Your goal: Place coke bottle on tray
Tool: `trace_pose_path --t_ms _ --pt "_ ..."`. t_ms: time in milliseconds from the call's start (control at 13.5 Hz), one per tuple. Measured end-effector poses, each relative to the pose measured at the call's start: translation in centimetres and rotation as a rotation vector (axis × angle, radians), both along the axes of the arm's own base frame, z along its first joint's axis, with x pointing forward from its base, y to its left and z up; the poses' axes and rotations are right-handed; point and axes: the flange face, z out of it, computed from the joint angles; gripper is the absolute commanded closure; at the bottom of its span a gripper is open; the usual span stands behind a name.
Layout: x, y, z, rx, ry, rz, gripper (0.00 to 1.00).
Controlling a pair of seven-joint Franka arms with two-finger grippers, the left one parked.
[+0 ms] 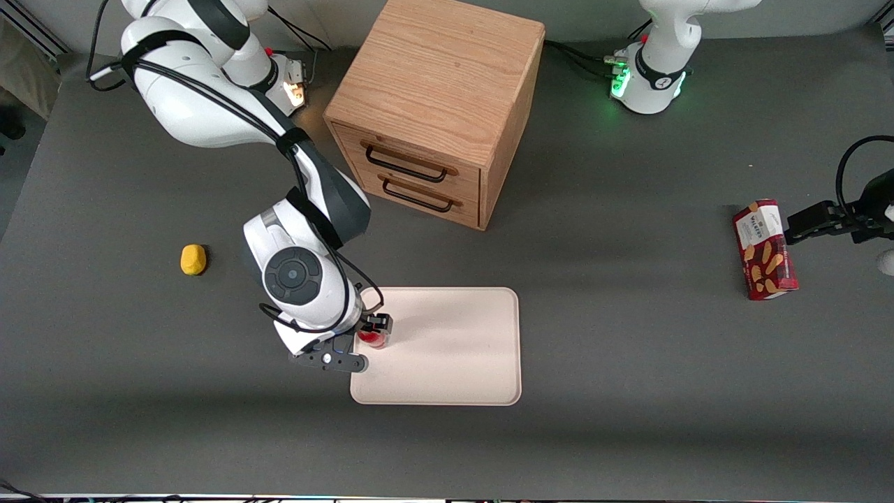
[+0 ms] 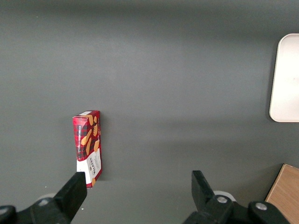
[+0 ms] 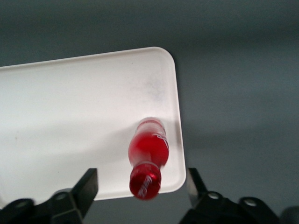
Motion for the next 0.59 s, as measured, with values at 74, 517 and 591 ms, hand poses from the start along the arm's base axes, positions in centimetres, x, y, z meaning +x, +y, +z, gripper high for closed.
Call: trace_pose_path --t_ms 74,517,591 --pt "-0.4 -0.1 1.5 -0.005 0.006 -0.002 0.0" --pt "-5.5 -2.0 15.3 -0.029 0.059 -0.019 0.0" --pt "-6.5 -2.9 17.5 -0.044 0.07 -0.023 0.0"
